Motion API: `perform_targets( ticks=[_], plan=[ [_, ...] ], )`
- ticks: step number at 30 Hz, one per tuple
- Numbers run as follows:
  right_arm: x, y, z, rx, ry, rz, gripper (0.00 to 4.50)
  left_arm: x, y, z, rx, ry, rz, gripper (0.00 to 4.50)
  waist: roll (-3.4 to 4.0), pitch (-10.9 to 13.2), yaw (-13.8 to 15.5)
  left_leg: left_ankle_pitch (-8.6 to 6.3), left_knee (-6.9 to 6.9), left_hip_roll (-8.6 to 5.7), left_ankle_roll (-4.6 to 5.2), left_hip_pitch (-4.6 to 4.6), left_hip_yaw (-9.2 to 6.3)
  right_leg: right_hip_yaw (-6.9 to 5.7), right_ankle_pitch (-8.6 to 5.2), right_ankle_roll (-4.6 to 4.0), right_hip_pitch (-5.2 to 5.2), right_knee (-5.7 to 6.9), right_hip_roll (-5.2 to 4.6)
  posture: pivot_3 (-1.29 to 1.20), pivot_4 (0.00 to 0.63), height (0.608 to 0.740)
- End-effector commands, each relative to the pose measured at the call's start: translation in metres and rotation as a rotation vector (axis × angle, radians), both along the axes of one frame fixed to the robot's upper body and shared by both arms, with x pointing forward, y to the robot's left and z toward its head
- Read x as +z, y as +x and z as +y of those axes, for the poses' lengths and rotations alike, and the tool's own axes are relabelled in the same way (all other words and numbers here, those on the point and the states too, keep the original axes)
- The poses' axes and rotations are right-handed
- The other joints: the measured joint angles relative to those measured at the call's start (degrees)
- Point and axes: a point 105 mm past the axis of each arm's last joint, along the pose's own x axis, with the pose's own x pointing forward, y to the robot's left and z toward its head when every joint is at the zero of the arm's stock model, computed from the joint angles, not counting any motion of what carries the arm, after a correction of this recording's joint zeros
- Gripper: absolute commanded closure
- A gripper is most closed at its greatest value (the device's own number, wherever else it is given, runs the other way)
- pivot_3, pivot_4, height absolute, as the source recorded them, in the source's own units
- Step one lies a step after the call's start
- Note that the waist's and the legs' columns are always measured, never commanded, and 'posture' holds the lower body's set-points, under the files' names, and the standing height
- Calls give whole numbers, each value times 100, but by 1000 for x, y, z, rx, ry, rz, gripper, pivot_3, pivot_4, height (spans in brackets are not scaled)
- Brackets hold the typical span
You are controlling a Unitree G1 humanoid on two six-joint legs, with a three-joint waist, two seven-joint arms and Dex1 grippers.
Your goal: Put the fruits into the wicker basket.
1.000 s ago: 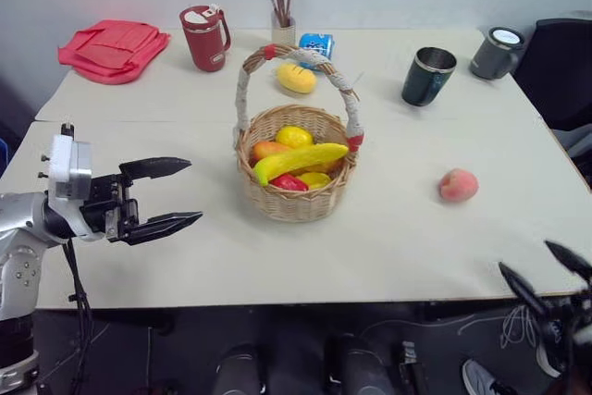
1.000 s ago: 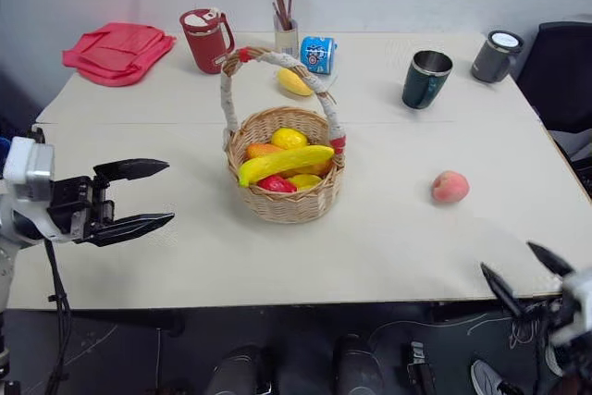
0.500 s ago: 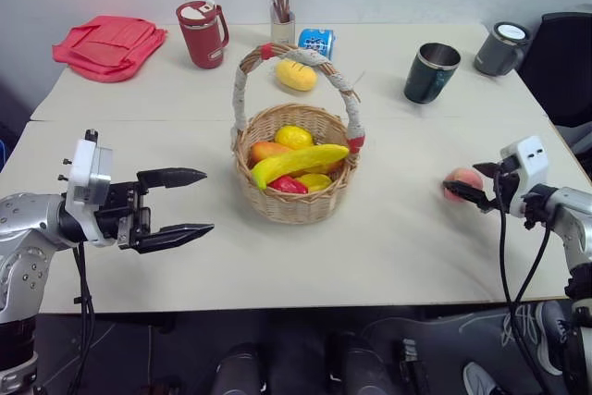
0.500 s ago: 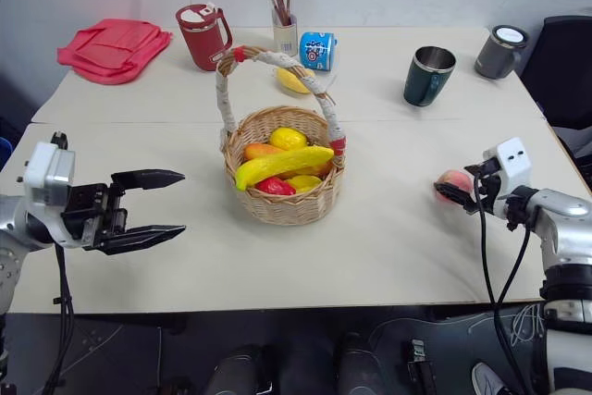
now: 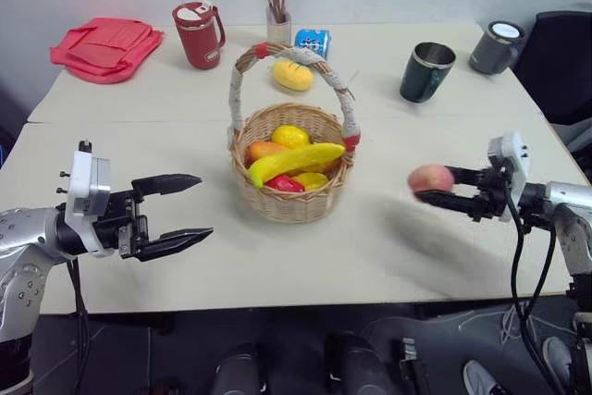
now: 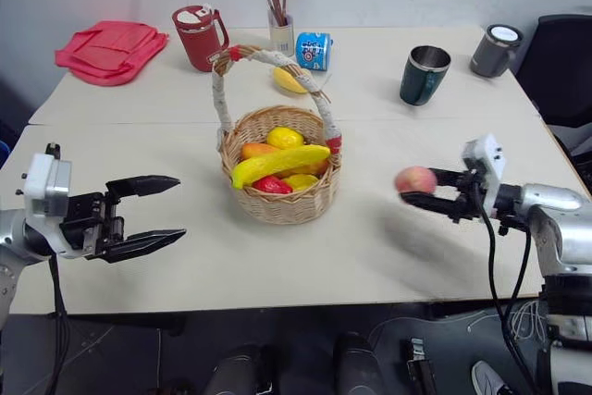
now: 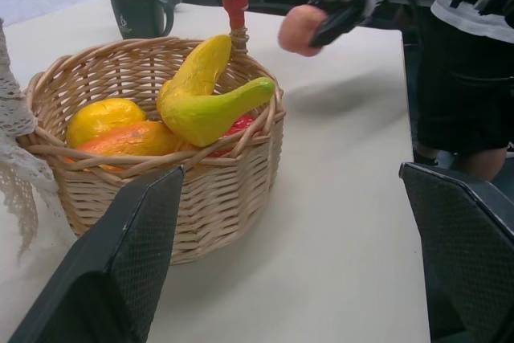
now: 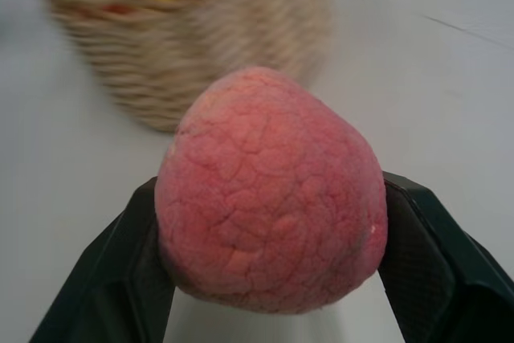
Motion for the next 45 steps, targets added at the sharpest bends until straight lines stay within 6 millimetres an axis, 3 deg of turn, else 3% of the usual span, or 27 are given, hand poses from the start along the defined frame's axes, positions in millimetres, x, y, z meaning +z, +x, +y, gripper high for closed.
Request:
perform_targets(
  ticks=[1, 5, 8, 13, 19, 20, 22, 25, 29, 34, 38, 42, 45],
  plan=[
    [26, -28, 67, 181, 51, -16, 1604, 10, -2, 5, 29, -35, -52, 0, 0, 0, -11, -1, 1, 3, -1, 1, 1, 0, 0, 0, -2, 1, 0, 0, 150, 740],
    [51, -30, 132, 186, 191, -53, 1604, 16, 2, 11, 84, -73, -77, 0, -1, 0, 0, -3, 6, 11, -4, 0, 0, -1, -1, -3, -4, 7, 0, 0, 150, 740],
    [51, -19, 159, 120, 159, -61, 1604, 18, 2, 14, 110, -79, -81, 0, -1, 0, 13, -4, 7, 5, -5, -14, 2, 1, -4, -8, -20, 25, -2, 0, 150, 740],
    [42, 26, 179, -187, -3, -54, 1604, 21, 0, 10, 118, -93, -93, 0, -4, -2, -7, -16, 19, -14, 16, -30, 3, 3, 1, -2, -23, 28, -15, 0, 150, 740],
    [30, 38, 183, -259, -141, -117, 1604, 22, 1, 10, 134, -100, -109, 0, -6, -4, -14, -18, 10, -10, 13, -33, 1, 0, 1, -4, -28, 28, -7, 0, 150, 740],
    [33, 41, 182, -271, -139, -140, 859, 22, 1, 10, 135, -101, -111, 0, -10, -6, -14, -18, 11, -10, 13, -32, 3, 1, 1, -4, -27, 28, -8, 0, 150, 740],
    [43, 37, 186, -222, -89, -184, 199, 22, 1, 9, 137, -105, -118, 0, -11, -6, -16, -18, 16, -10, 14, -32, 4, 1, 1, -2, -26, 26, -8, 0, 150, 740],
    [63, 8, 196, 7, 59, -254, 35, 23, 2, 7, 138, -113, -126, 0, -11, -6, -6, -18, 17, -10, 14, -33, 4, 0, 2, -1, -27, 23, -7, 0, 150, 740],
    [63, -13, 178, 130, 124, -295, 35, 21, 4, 5, 134, -119, -127, 0, -11, -6, 0, -19, 1, -8, 13, -32, 3, -1, 2, -1, -26, 19, -3, 0, 150, 740],
    [56, -24, 150, 167, 168, -359, 35, 21, 7, 4, 126, -125, -127, 0, -12, -6, 4, -24, 2, -12, 22, -32, 6, -2, 6, 5, -18, -4, -6, 0, 150, 740],
    [49, -41, 113, 176, 208, -393, 35, 22, 8, 4, 120, -125, -129, 0, -12, -6, 10, -23, 1, -10, 21, -27, 4, -5, 6, 6, -13, -16, -3, 0, 150, 740],
    [38, -36, 52, -11, 239, -336, 35, 23, 6, 8, 123, -126, -129, 0, -12, -6, 18, -23, 2, -12, 22, -22, 5, -4, 6, 6, -6, -26, -5, 0, 150, 740],
    [11, -35, -5, -188, 150, -329, 35, 22, 4, 12, 129, -135, -106, 0, -13, -5, 23, -24, 2, -12, 23, -16, 3, -5, 6, 6, 3, -36, -5, 0, 150, 740]
  ],
)
